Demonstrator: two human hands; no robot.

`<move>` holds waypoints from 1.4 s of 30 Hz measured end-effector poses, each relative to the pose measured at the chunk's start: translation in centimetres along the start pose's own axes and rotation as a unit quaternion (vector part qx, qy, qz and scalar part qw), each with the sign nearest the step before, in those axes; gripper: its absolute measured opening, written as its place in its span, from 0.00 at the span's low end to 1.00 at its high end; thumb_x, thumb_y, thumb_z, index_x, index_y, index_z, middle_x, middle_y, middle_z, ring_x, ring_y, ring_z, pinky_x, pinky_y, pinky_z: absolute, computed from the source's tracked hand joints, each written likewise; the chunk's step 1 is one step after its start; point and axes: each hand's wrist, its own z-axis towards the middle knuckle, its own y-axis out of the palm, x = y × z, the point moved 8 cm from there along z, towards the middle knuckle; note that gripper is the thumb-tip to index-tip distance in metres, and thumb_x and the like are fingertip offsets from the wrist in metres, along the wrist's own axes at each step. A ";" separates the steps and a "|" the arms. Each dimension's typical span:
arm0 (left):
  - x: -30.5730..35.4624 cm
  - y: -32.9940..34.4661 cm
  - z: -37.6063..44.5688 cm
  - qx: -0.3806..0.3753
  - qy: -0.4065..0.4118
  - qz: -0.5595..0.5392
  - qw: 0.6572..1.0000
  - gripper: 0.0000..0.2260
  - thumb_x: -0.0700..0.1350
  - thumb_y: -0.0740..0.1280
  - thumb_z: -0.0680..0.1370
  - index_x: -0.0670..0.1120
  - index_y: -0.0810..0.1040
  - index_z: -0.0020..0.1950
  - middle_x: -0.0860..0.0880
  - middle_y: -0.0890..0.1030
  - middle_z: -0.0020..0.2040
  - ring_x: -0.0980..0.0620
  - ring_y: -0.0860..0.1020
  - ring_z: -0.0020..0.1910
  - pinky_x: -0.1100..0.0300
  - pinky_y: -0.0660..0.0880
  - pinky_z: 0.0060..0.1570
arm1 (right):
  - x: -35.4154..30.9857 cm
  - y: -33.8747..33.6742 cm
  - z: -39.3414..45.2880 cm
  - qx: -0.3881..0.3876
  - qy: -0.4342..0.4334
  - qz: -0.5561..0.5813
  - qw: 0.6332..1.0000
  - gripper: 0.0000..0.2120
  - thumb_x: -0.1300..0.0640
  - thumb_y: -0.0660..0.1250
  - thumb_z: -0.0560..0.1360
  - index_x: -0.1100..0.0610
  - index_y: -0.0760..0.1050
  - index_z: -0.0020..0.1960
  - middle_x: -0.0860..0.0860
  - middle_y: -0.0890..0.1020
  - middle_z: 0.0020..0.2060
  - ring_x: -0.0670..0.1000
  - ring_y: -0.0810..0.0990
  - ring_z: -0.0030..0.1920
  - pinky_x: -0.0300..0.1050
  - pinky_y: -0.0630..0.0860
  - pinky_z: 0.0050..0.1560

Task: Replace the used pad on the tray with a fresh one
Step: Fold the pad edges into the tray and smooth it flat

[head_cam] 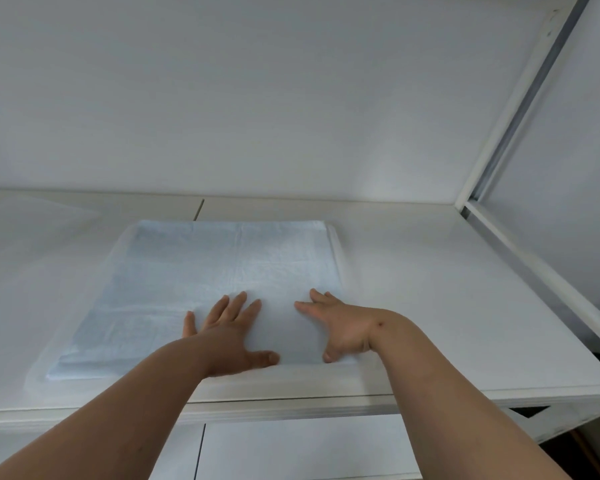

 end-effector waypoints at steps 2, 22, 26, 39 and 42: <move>0.3 -0.2 -0.1 -0.006 -0.004 0.006 1.000 0.48 0.75 0.60 0.68 0.62 0.37 0.77 0.57 0.33 0.78 0.53 0.34 0.77 0.35 0.36 0.71 | -0.3 -0.3 -0.1 0.010 0.003 0.006 1.000 0.41 0.66 0.63 0.76 0.50 0.45 0.80 0.52 0.40 0.79 0.52 0.40 0.79 0.48 0.49 0.76; 1.8 -5.2 1.9 0.017 0.010 0.092 0.996 0.33 0.69 0.60 0.73 0.64 0.55 0.76 0.50 0.56 0.76 0.43 0.57 0.75 0.39 0.53 0.73 | -0.2 -4.8 4.0 0.289 0.094 0.034 0.952 0.19 0.46 0.57 0.78 0.57 0.73 0.61 0.54 0.74 0.58 0.58 0.70 0.62 0.52 0.71 0.60; 0.9 -4.7 3.0 0.028 0.016 0.030 0.999 0.26 0.60 0.62 0.77 0.65 0.60 0.74 0.54 0.47 0.80 0.46 0.46 0.78 0.39 0.46 0.75 | -0.7 -2.8 6.4 0.255 0.042 0.010 0.966 0.28 0.39 0.49 0.80 0.52 0.61 0.75 0.55 0.55 0.78 0.58 0.49 0.78 0.56 0.51 0.76; -0.5 -6.2 4.9 0.017 0.013 0.068 0.997 0.51 0.71 0.70 0.62 0.58 0.50 0.78 0.56 0.56 0.76 0.45 0.56 0.74 0.37 0.49 0.73 | -0.7 -6.7 9.0 0.322 0.089 -0.015 0.942 0.23 0.41 0.52 0.78 0.54 0.70 0.64 0.54 0.70 0.65 0.57 0.65 0.66 0.53 0.66 0.65; -0.3 -6.9 5.6 0.005 0.029 0.076 0.997 0.50 0.71 0.71 0.61 0.60 0.54 0.77 0.55 0.58 0.74 0.45 0.57 0.73 0.38 0.51 0.73 | -0.2 -4.9 10.5 0.273 0.083 -0.027 0.958 0.29 0.39 0.48 0.80 0.50 0.56 0.77 0.53 0.52 0.79 0.56 0.48 0.78 0.57 0.48 0.76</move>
